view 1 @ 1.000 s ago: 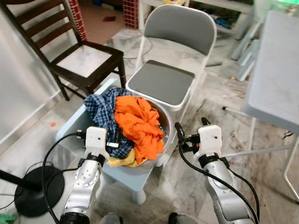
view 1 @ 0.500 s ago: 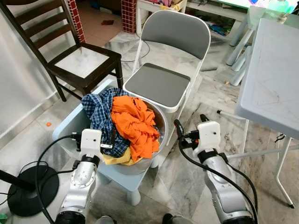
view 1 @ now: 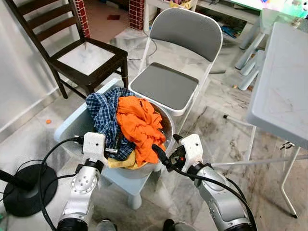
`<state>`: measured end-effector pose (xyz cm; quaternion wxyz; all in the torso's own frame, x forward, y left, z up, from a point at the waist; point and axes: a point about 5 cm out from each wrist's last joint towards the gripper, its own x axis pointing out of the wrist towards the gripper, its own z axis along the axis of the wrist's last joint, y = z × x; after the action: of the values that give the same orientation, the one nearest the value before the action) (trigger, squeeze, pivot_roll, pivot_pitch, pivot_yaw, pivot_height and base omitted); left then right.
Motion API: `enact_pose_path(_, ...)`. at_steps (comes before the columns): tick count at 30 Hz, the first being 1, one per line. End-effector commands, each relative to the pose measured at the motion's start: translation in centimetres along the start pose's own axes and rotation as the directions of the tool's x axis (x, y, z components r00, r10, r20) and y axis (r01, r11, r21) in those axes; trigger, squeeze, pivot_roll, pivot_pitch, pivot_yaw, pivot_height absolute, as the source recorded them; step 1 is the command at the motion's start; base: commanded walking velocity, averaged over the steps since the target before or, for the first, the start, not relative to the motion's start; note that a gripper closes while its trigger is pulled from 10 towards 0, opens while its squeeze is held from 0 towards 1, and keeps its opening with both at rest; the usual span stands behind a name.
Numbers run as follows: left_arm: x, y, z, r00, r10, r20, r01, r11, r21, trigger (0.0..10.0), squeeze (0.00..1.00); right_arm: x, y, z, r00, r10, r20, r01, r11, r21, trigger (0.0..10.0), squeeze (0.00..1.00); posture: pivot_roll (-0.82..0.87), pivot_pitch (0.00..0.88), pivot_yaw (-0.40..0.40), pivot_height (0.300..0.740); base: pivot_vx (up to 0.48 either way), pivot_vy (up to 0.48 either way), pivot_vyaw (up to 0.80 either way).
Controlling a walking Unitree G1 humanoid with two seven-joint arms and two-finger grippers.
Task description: Hang hanger
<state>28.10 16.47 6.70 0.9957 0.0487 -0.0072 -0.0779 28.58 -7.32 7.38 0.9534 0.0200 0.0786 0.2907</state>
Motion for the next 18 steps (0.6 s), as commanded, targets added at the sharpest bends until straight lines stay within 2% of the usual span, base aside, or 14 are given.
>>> enact_pose_path(1,-0.7,-0.7,-0.1,0.999,-0.034,-0.005,0.034,0.999,0.0,10.0,0.0,0.5,0.2,-0.9,0.999,-0.009,-0.049,0.01,1.0,0.015,10.0,0.0,0.26,0.252,-0.109,0.74,0.0,0.0,0.0)
enact_pose_path(3,-1.2,-0.8,-0.2,0.999,-0.032,-0.006,0.032,0.999,-0.006,10.0,0.0,1.2,0.9,-1.2,0.997,0.022,-0.07,-0.023,1.0,-0.019,10.0,0.0,0.27,0.259,-0.114,0.74,0.0,0.0,0.0)
enact_pose_path(7,-2.2,-0.9,-0.2,1.0,-0.016,-0.006,0.016,1.0,-0.022,10.0,0.0,2.5,1.6,-0.9,0.997,0.028,-0.071,-0.029,1.0,-0.009,10.0,0.0,0.31,0.273,-0.121,0.74,0.0,0.0,0.0)
enact_pose_path(10,-3.3,-0.5,0.3,1.0,0.01,0.012,-0.01,1.0,-0.008,10.0,0.0,4.0,2.3,-0.2,1.0,0.001,-0.022,-0.002,1.0,-0.011,10.0,0.0,0.33,0.289,-0.124,0.74,0.0,0.0,0.0)
enact_pose_path(13,-3.8,-0.2,0.7,0.999,0.025,0.025,-0.025,1.0,-0.001,10.0,0.0,4.5,2.8,0.0,1.0,-0.012,-0.011,0.012,1.0,-0.02,10.0,0.0,0.37,0.3,-0.121,0.74,0.0,0.0,0.0)
enact_pose_path(18,-5.2,0.2,0.8,0.999,0.032,0.01,-0.033,0.999,0.016,10.0,0.0,5.7,4.5,-0.1,1.0,-0.029,-0.005,0.029,0.999,-0.043,10.0,0.0,0.41,0.316,-0.115,0.74,0.0,0.0,0.0)
